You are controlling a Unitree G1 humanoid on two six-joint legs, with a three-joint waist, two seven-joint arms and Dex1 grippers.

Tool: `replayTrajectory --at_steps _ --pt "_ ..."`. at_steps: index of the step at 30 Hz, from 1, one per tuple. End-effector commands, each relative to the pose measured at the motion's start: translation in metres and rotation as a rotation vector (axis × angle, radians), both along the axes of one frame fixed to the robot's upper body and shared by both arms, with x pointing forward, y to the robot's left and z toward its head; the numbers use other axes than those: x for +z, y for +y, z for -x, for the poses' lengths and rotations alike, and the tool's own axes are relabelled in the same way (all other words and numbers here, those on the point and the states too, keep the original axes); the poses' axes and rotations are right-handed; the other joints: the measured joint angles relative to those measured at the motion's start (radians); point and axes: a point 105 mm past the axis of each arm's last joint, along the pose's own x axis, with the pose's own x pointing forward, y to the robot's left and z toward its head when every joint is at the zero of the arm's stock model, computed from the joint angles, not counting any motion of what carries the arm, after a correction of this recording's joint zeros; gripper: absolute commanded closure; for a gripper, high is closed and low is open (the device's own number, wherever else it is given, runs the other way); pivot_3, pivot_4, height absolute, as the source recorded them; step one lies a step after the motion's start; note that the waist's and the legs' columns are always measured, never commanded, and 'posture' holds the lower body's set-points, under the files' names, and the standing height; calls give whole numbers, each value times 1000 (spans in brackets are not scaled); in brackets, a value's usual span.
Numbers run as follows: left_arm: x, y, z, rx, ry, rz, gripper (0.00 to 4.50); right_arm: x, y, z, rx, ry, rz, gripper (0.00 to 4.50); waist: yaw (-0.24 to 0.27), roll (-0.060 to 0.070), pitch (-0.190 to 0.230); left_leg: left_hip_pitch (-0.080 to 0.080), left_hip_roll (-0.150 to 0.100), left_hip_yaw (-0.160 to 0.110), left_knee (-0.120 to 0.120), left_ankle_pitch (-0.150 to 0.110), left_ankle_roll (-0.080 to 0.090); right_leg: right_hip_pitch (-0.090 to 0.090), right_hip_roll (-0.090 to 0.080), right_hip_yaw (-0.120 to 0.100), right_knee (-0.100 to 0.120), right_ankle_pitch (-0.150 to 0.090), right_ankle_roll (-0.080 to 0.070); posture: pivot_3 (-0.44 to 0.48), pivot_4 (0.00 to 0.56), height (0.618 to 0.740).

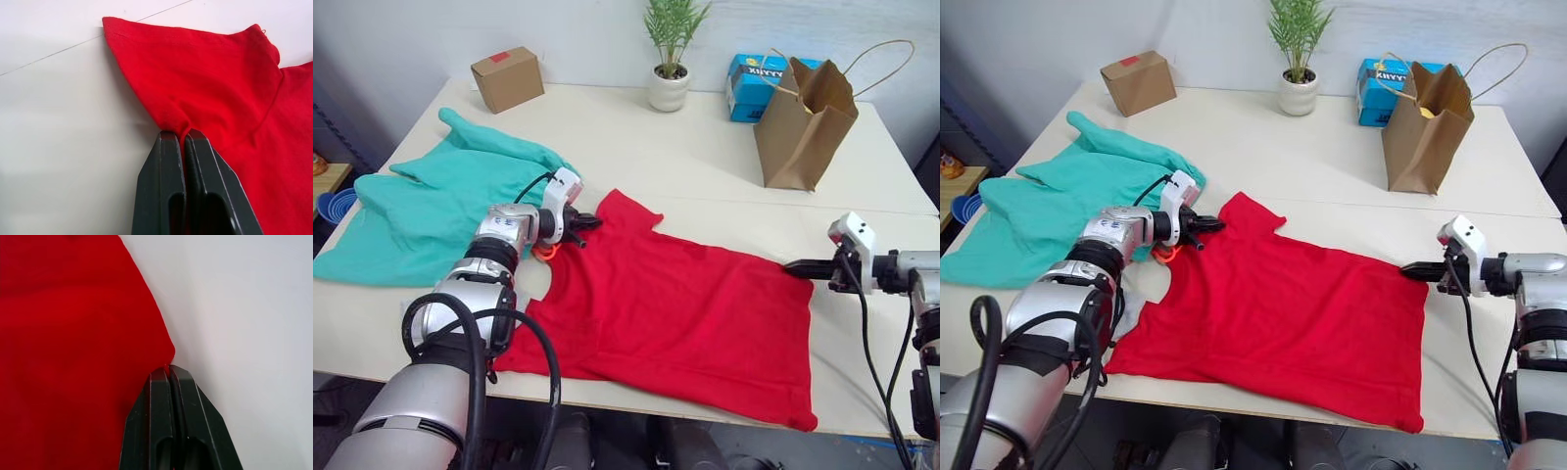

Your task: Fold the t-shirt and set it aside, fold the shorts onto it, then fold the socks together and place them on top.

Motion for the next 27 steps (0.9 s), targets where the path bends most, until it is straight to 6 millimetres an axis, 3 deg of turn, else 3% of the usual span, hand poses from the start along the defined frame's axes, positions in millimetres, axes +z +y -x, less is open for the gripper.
replayTrajectory --at_steps 1,10,16,27 --pt "31 1 -4 -25 -98 67 4481 21 -7 5 -3 -66 -22 4500 -1 0 0 0 0 0 0 0 0 0 0 0 0 0 0 0 150 740" --pt "50 10 4 -140 -153 -33 4481 28 -15 26 10 -48 -41 4500 0 0 0 0 0 0 1 0 0 0 0 0 0 0 0 0 150 740" --pt "34 16 11 -208 -155 -144 4481 23 -7 35 30 -43 -50 4500 0 0 0 0 0 0 2 0 0 0 0 0 2 0 0 0 150 740" --pt "-5 27 24 -266 -139 -279 4481 -8 6 53 82 -12 -18 4500 1 0 0 0 0 0 5 0 0 0 0 0 5 0 0 0 150 740"
